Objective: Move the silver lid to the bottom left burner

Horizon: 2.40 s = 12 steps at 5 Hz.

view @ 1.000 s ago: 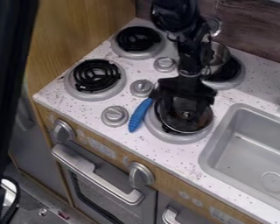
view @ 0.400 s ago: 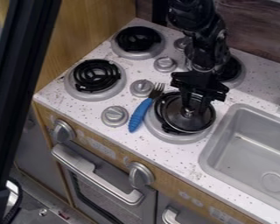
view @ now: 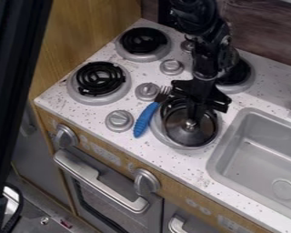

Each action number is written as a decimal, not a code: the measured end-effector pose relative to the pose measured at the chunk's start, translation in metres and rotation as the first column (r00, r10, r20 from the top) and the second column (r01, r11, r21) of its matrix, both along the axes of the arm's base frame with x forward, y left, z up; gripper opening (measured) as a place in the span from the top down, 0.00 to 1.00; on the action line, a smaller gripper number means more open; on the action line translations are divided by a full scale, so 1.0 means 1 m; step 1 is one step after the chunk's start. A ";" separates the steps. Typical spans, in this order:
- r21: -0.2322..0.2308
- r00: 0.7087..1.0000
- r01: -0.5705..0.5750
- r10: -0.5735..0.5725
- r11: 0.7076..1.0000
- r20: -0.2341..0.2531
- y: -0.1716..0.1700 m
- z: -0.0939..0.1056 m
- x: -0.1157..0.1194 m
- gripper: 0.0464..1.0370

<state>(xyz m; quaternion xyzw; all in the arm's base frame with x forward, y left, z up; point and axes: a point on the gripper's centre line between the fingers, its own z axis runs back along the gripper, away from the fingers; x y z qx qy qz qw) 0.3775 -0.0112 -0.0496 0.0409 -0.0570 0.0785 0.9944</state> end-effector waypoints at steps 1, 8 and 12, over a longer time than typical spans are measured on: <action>-0.017 1.000 -0.027 0.027 0.999 -0.001 0.007 0.001 -0.004 0.97; -0.038 0.999 -0.022 0.021 0.999 -0.031 -0.003 0.002 -0.035 0.04; -0.042 0.999 0.009 -0.010 0.999 -0.036 -0.009 -0.002 -0.030 0.78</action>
